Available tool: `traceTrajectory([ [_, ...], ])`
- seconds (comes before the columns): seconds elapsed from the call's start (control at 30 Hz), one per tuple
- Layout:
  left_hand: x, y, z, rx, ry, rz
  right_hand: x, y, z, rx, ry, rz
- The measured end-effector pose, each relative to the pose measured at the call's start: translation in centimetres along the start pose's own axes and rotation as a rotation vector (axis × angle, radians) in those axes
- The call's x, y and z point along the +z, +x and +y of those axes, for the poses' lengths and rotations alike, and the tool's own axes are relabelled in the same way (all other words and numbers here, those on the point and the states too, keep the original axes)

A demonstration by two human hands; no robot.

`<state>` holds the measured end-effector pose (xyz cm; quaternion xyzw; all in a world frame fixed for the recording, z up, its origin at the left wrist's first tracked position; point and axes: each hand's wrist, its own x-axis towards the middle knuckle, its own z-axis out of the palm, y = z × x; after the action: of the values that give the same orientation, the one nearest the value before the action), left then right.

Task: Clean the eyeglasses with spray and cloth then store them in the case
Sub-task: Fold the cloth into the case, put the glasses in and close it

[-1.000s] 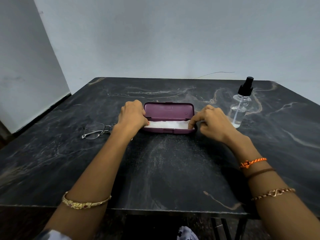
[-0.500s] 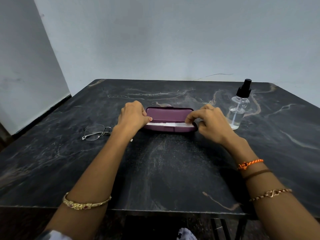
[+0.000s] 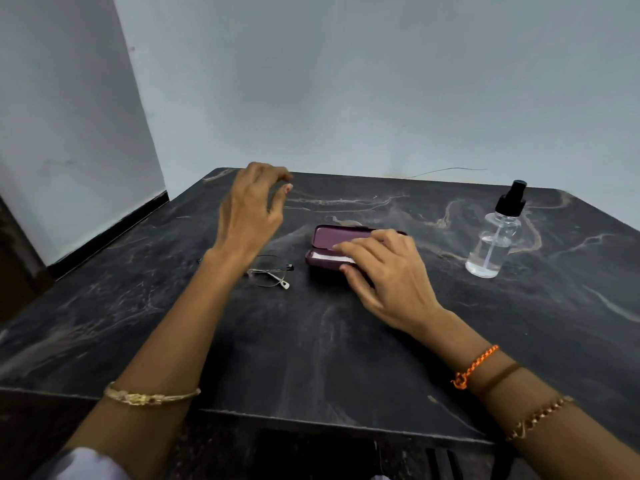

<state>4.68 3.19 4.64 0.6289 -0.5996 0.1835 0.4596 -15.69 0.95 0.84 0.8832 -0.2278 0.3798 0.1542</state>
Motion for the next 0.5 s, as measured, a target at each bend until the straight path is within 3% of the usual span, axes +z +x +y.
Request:
traceTrajectory([
  [0.13, -2.9, -1.4, -5.2, 0.005, 0.171, -0.161, 0.9, 0.3, -1.6, -0.18, -0.122, 0.05],
  [0.33, -5.7, -3.7, -11.2, -0.212, 0.057, -0.362, 2.8, 1.7, -3.6, -0.027, -0.108, -0.025],
  [0.5, -5.5, -3.8, -11.8, -0.183, 0.057, -0.445, 4.9, 3.4, -4.8, 0.045, -0.134, -0.128],
])
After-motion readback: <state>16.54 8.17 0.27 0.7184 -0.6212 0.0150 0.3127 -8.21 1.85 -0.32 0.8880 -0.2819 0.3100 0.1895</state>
